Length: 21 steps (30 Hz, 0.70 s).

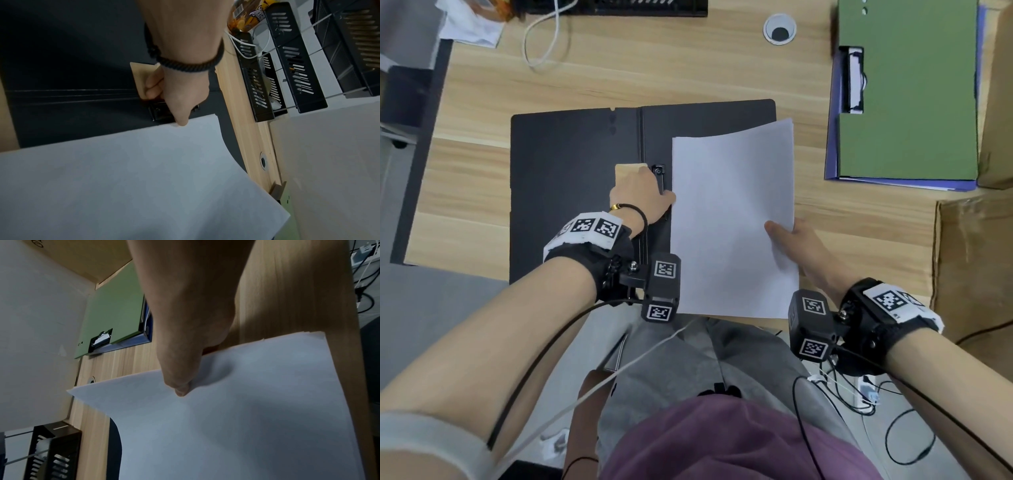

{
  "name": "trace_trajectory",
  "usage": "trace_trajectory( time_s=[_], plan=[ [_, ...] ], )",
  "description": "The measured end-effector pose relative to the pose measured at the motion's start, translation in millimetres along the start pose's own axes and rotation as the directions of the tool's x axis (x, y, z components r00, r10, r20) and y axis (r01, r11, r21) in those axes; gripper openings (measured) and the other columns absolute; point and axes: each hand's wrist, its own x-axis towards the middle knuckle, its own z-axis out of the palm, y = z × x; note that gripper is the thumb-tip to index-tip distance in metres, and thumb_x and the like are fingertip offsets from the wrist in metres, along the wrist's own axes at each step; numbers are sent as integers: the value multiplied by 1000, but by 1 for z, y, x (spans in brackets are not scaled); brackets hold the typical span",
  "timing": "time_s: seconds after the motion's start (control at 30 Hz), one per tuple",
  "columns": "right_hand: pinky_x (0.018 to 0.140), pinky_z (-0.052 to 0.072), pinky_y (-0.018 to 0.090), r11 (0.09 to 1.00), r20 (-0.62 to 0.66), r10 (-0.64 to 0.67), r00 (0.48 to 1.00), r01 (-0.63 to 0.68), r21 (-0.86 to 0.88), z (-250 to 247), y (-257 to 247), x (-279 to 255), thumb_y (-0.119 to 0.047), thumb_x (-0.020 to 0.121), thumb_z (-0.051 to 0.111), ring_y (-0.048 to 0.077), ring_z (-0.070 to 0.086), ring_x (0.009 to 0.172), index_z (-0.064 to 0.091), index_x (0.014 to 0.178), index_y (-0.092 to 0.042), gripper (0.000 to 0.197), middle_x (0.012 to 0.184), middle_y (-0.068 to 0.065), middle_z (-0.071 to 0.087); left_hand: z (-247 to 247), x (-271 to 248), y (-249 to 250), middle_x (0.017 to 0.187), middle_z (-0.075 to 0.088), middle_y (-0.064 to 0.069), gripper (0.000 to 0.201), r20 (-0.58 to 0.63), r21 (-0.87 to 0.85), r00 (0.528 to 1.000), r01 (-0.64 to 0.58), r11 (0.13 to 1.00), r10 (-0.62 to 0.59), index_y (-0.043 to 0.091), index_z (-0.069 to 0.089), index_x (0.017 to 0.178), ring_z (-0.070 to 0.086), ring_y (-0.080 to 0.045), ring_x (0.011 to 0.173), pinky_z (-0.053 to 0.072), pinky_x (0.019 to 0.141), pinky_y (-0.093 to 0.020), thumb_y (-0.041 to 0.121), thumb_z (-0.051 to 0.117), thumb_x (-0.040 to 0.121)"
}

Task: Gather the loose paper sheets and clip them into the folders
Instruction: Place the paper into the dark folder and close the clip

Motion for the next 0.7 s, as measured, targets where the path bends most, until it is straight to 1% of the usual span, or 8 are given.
trace_trajectory(
  time_s=[0.07,0.13,0.2,0.33,0.4,0.47,0.57,0.7],
  plan=[
    [71,50,30,1000,-7,-6,1000,7,15,0,-1,0,-20,100,48,20,63,84,64,114,-14,22,99,8,67,0,0,-1,75,50,-6,38,17,-52,999,-31,998,32,2,48,110,51,-29,71,38,56,-30,34,50,90],
    [71,51,29,999,-11,-7,1000,8,33,1,-2,0,-19,101,47,20,64,85,62,112,-17,19,99,5,68,-3,-1,-5,68,47,-4,32,49,-106,997,-54,993,59,0,50,104,54,-29,67,43,53,-31,30,48,91],
    [74,51,30,999,-16,-11,1000,12,41,2,-2,0,-19,101,47,20,65,87,61,112,-19,18,100,4,68,-6,-2,-9,68,46,-4,28,67,-116,994,-81,990,89,0,52,102,54,-28,66,45,56,-33,24,44,92],
    [82,52,32,997,-27,16,1000,-14,71,3,0,3,-20,100,50,20,66,93,61,122,-14,25,109,4,69,-7,-5,-13,67,44,-6,23,69,-174,992,-92,981,105,-2,55,100,45,-23,60,38,48,-27,15,43,90],
    [84,54,35,995,-26,42,999,-39,96,1,2,4,-21,100,52,24,68,95,61,124,-10,28,111,7,69,-7,-6,-13,68,48,-8,22,72,-180,992,-88,980,102,-1,54,99,48,-24,59,41,50,-29,15,42,90],
    [87,55,39,993,-9,48,999,-46,112,0,2,4,-22,99,53,25,69,97,61,124,-10,29,111,9,70,-7,-6,-14,75,58,-12,22,87,-191,990,-89,978,107,0,52,99,59,-27,63,51,58,-36,17,41,90],
    [77,57,32,993,15,40,999,-42,115,5,-4,7,-23,100,52,20,71,90,62,121,-13,26,105,5,72,-8,-5,-17,87,64,-15,23,127,-233,985,-85,969,117,4,50,101,67,-31,73,58,70,-44,23,42,91],
    [67,49,25,999,-19,-8,1000,9,52,15,-7,11,-22,100,49,12,65,78,64,117,-13,24,91,-3,68,-9,-2,-16,85,60,-12,27,125,-182,985,-91,979,115,3,49,105,61,-29,73,53,64,-37,25,42,91]
  ],
)
